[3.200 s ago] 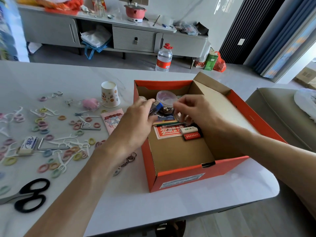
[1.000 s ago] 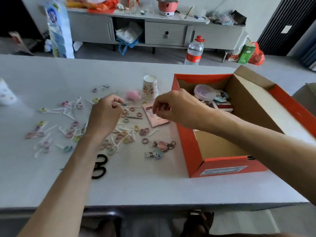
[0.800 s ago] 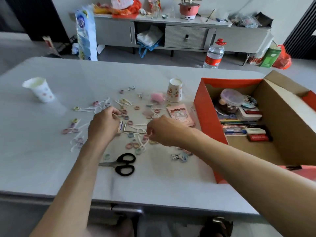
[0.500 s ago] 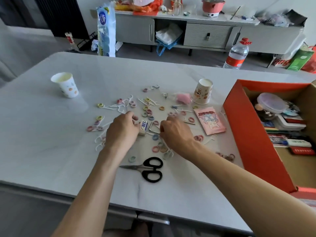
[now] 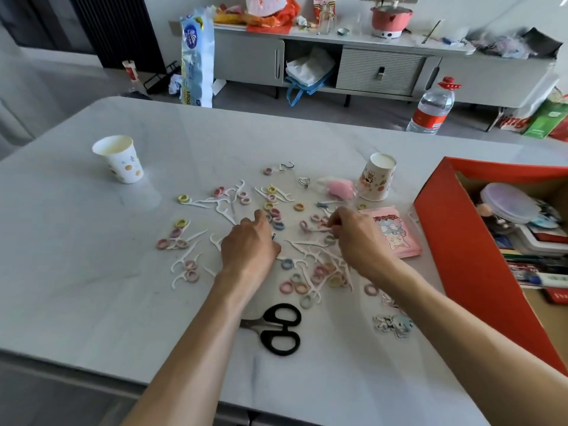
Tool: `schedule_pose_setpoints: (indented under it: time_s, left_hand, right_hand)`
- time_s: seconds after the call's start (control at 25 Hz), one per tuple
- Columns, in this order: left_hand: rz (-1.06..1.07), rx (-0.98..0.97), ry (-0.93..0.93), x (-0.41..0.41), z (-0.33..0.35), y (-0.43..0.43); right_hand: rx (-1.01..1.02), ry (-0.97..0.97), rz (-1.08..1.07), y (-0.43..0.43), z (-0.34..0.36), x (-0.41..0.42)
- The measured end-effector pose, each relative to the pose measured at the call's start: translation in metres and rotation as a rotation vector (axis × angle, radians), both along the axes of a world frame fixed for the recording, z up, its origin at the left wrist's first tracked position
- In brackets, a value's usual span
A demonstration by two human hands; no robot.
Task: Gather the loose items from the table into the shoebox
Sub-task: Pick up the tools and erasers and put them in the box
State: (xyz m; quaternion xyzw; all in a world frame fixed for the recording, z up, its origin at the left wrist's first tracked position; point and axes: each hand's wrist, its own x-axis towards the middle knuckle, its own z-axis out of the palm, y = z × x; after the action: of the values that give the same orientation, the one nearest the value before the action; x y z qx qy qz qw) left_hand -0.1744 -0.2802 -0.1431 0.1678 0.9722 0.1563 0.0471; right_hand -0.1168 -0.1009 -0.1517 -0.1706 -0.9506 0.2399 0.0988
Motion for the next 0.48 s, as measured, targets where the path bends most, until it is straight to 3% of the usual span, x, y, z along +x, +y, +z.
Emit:
schedule_pose_setpoints:
  time_s: [0.12, 0.32, 0.48]
  left_hand:
    - [0.036, 0.074, -0.038, 0.002, 0.009, 0.000]
    - [0.105, 0.323, -0.051, 0.002, 0.018, -0.003]
    - [0.041, 0.176, -0.037, 0.005, 0.014, -0.006]
  right_hand:
    - [0.072, 0.073, -0.121, 0.014, 0.004, -0.002]
    - [0.289, -0.079, -0.133, 0.014, -0.010, 0.006]
    - [0.440, -0.128, -0.098, 0.016, -0.008, 0.002]
